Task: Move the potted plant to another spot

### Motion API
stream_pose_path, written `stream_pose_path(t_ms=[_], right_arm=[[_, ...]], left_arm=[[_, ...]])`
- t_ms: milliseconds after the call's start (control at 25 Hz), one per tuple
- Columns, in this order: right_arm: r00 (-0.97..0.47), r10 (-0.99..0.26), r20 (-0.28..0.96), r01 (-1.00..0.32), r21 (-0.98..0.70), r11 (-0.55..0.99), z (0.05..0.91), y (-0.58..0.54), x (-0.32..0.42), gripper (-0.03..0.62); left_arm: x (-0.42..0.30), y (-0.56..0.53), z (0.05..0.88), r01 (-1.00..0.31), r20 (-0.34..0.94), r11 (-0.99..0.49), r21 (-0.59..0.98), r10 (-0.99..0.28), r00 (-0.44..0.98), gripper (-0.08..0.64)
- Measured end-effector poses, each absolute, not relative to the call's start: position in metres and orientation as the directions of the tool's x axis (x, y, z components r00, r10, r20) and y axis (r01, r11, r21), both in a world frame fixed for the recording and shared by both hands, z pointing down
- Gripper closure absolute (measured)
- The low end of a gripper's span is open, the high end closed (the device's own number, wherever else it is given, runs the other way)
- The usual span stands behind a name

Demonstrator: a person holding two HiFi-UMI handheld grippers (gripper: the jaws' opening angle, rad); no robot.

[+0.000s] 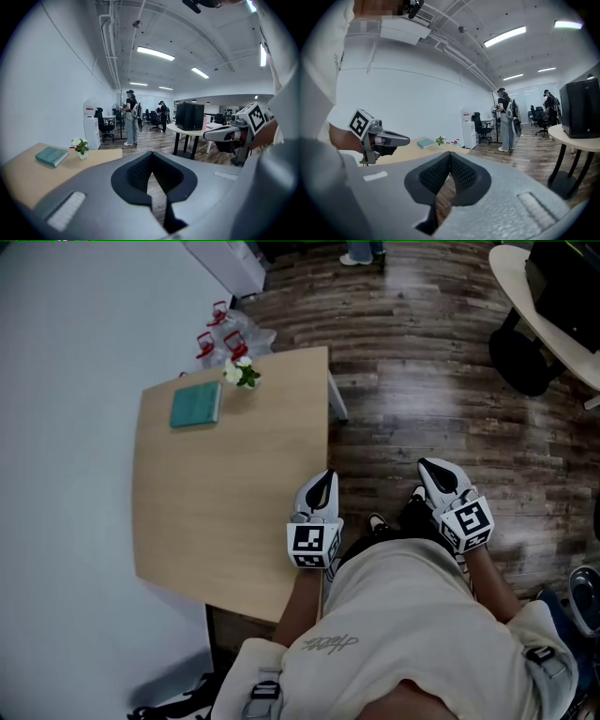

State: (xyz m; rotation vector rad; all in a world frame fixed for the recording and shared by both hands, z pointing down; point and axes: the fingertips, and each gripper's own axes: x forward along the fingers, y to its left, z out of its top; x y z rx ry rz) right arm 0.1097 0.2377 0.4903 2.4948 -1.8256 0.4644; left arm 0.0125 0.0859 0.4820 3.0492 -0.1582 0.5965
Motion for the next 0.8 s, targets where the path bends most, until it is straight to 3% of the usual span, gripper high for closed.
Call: stream_pose_path(t_ms=[280,800], right_arm=[[0.313,-0.915,0.256,-0.915,-0.177,-0.363,0.499,0.253,0.121,0.591],[0.315,-0.92,0.232,-0.919,-0.166,-0.356,0.494,0.248,0.139,0.591]], left_arm=[[0.031,0.094,0.492,-0.064,0.401,-0.998,0.02,-0.051,0.915,0.516],[0.043,0.094,0.493,-0.053,0.401,-0.998,0.033,-0.036,0.916,0.543]])
